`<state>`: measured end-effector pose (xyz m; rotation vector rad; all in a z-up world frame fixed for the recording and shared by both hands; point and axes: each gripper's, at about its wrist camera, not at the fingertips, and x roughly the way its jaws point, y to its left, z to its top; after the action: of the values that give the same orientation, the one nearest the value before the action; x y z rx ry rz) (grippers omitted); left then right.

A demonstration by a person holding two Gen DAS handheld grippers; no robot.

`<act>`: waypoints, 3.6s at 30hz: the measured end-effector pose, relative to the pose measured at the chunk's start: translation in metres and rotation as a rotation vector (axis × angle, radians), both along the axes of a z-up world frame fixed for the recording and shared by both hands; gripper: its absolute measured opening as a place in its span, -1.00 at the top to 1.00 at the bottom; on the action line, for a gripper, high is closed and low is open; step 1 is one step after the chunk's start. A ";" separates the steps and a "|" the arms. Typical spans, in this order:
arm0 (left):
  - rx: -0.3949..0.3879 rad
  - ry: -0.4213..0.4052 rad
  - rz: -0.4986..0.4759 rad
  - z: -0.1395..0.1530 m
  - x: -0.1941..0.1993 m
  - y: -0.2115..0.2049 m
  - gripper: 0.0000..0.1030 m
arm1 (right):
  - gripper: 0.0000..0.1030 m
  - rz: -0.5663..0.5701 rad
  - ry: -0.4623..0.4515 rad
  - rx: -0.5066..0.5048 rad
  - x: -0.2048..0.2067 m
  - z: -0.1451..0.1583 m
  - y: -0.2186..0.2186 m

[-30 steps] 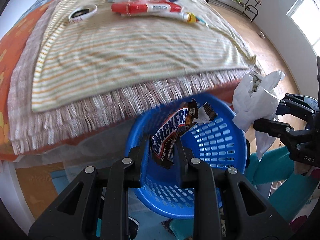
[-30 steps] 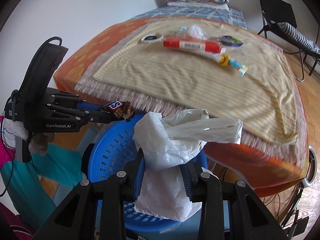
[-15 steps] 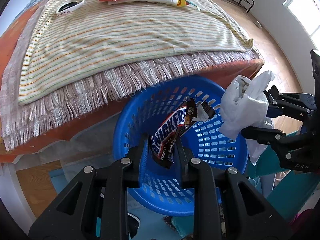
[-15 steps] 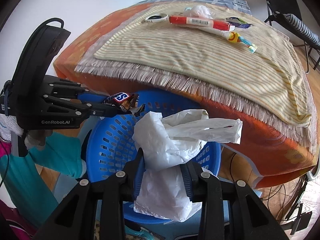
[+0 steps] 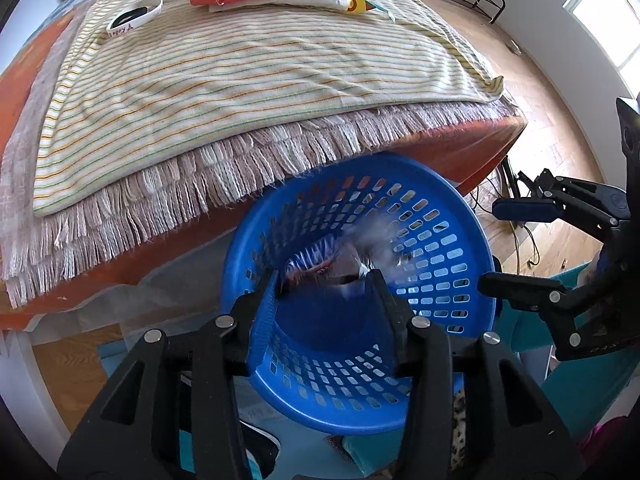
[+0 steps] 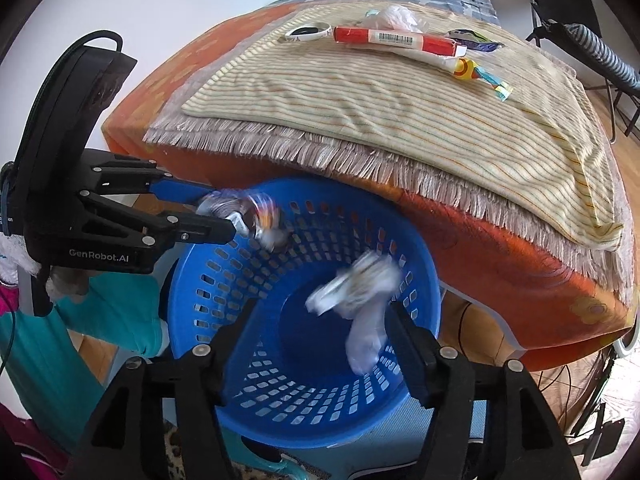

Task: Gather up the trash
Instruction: 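Open both tools to drop the wrapper and bag into the basket, then move both tools back over the bed toward the red tissue box, then grasp the red tissue box with the left tool while the right tool grasps the white tube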

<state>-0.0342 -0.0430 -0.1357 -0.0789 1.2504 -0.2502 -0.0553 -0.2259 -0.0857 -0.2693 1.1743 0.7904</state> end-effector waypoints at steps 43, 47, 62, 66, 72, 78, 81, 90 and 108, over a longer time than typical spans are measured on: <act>-0.083 -0.065 0.120 0.044 0.060 0.044 -0.37 | -0.76 -0.211 -0.011 0.099 0.082 0.038 -0.022; -0.086 -0.089 0.127 0.054 0.074 0.049 -0.37 | -0.76 -0.238 -0.060 0.142 0.098 0.051 -0.025; -0.136 -0.156 0.160 0.080 0.159 0.070 -0.37 | -0.76 -0.285 -0.085 0.201 0.178 0.070 -0.023; -0.155 -0.164 0.186 0.080 0.186 0.076 -0.37 | -0.76 -0.311 -0.024 0.236 0.203 0.065 -0.023; -0.196 -0.157 0.241 0.069 0.229 0.090 -0.37 | -0.76 -0.325 0.021 0.279 0.229 0.060 -0.017; -0.243 -0.134 0.277 0.056 0.259 0.098 -0.37 | -0.67 -0.329 0.047 0.288 0.249 0.051 -0.012; -0.224 -0.139 0.284 0.051 0.267 0.100 -0.37 | -0.64 -0.335 0.073 0.292 0.254 0.044 -0.012; -0.257 -0.102 0.279 0.032 0.282 0.100 -0.37 | -0.63 -0.332 0.076 0.282 0.260 0.037 -0.011; 0.021 -0.097 -0.057 0.037 0.253 0.012 -0.66 | -0.63 -0.384 0.081 0.310 0.272 0.038 -0.023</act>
<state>0.2186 -0.0309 -0.0991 -0.0127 1.1600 -0.2873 0.2166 -0.2490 -0.0475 0.2420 1.1156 0.6350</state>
